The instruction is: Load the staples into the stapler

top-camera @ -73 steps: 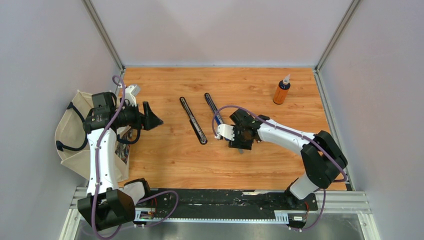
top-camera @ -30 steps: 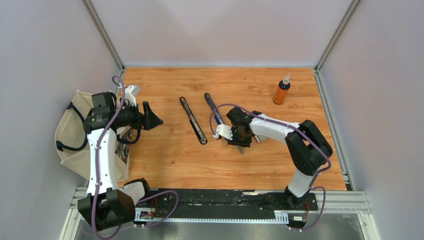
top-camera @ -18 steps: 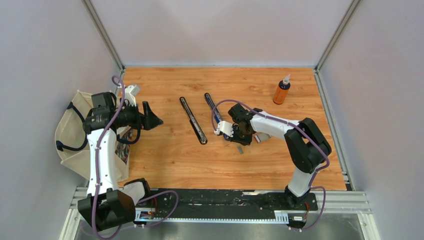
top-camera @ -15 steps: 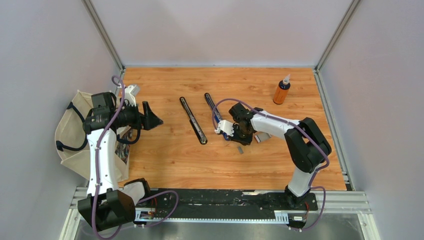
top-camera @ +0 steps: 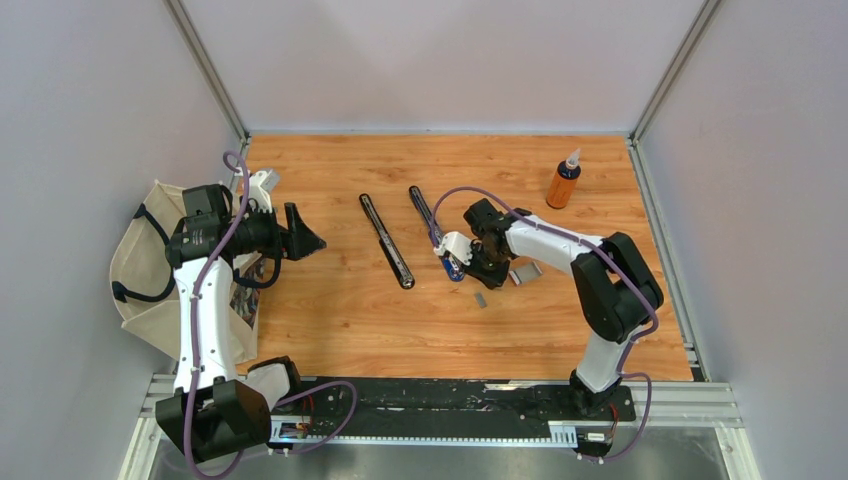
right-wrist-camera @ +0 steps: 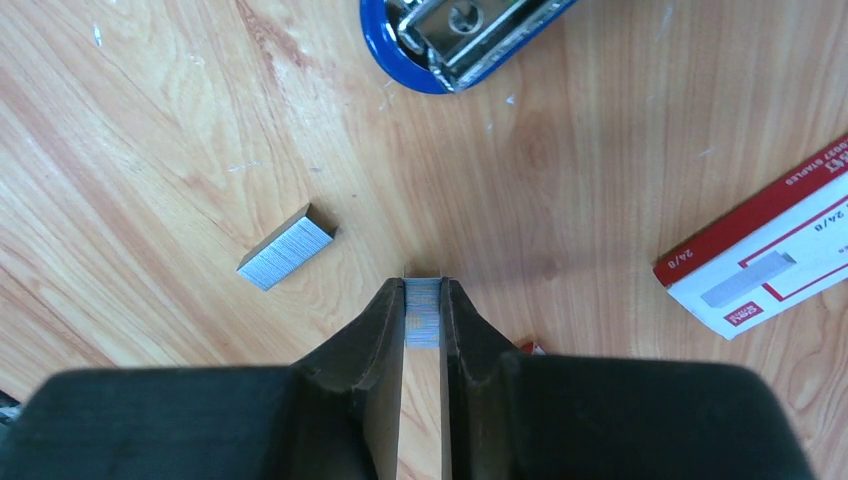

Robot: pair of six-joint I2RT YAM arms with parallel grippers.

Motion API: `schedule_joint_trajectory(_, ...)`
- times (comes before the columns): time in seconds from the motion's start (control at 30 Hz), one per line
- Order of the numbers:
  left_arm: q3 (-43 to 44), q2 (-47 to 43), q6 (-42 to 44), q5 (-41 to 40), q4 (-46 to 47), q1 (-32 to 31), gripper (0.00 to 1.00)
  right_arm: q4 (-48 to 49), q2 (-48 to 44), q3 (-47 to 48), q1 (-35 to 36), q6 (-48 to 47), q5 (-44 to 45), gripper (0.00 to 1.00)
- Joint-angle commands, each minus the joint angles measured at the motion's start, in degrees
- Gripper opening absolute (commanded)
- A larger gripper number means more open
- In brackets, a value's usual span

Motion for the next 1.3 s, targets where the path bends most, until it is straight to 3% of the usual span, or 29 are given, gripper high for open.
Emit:
schedule_joint_trajectory(0.0,-0.45,-1.14,0.05,1.44,1.55,0.65,0.92,-1.52,0.70,2.86,-1.00,3.96,-2.08,0.15)
schedule_joint_trajectory(0.43,-0.45,-0.52,-0.03,0.30,1.73,0.65,0.92,-4.07,0.88,10.94,-1.35,16.52,-1.99,0.17)
schedule_joint_trajectory(0.8,-0.01,-0.70,0.49,-1.55,1.55,1.53,0.92,-4.52,5.62,23.95,-0.47,33.31,5.83,0.16)
schedule_joint_trajectory(1.27,0.08,-0.88,0.93,-2.60,1.46,2.85,0.92,7.17,4.04,20.09,7.70,43.16,13.04,0.17)
